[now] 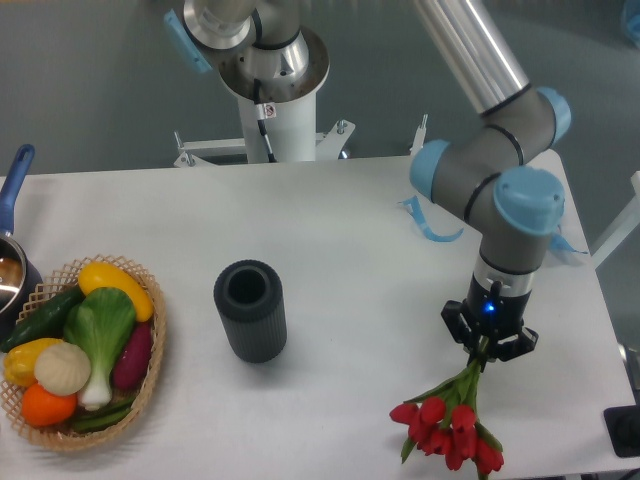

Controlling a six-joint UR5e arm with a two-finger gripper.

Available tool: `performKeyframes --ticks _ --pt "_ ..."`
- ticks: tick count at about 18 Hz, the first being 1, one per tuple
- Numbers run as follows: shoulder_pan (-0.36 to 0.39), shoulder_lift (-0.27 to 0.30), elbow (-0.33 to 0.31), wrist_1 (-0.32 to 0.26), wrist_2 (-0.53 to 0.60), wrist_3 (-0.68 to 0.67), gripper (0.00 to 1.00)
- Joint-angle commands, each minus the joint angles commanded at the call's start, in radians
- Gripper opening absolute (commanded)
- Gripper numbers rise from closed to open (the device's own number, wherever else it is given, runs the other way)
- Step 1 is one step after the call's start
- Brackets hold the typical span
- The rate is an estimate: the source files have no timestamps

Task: Pick up the flowers from the table
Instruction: 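Lift the held tulip bouquet up off the table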

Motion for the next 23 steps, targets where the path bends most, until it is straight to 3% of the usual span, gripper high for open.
performKeyframes --ticks 6,10,18,23 --pt "0.02 0.142 -0.044 0.002 -0.281 -0.07 0.05" --pt "0.077 0.23 -0.109 0.002 -0.485 -0.112 0.05" --pt "0.149 0.245 -0.127 0.002 -0.704 -0.107 0.05" --pt "0.15 0.245 -0.138 0.003 -0.717 -0.104 0.06"
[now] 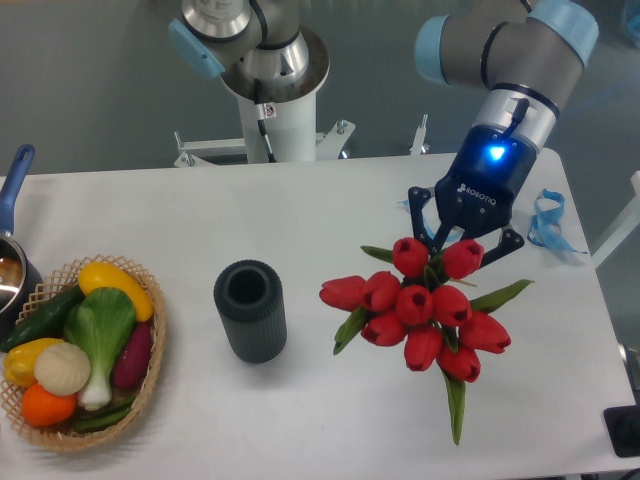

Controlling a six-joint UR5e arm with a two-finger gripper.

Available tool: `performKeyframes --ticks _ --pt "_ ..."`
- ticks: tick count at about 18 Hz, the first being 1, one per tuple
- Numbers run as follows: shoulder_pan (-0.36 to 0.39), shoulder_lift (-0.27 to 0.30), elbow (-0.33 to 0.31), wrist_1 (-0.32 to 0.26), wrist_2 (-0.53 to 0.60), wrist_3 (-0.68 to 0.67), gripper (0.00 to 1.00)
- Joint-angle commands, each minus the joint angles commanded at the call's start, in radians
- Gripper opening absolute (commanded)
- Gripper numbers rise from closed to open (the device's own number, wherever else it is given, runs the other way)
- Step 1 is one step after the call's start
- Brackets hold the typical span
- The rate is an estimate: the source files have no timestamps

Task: Pick up the flowers from the table
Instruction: 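Lift the held tulip bouquet up off the table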

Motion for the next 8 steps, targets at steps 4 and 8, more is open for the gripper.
performKeyframes --ticks 4,8 --pt "0.005 0.002 0.0 0.0 0.0 0.0 0.05" --pt "0.0 0.002 0.005 0.002 0.0 0.0 0.06"
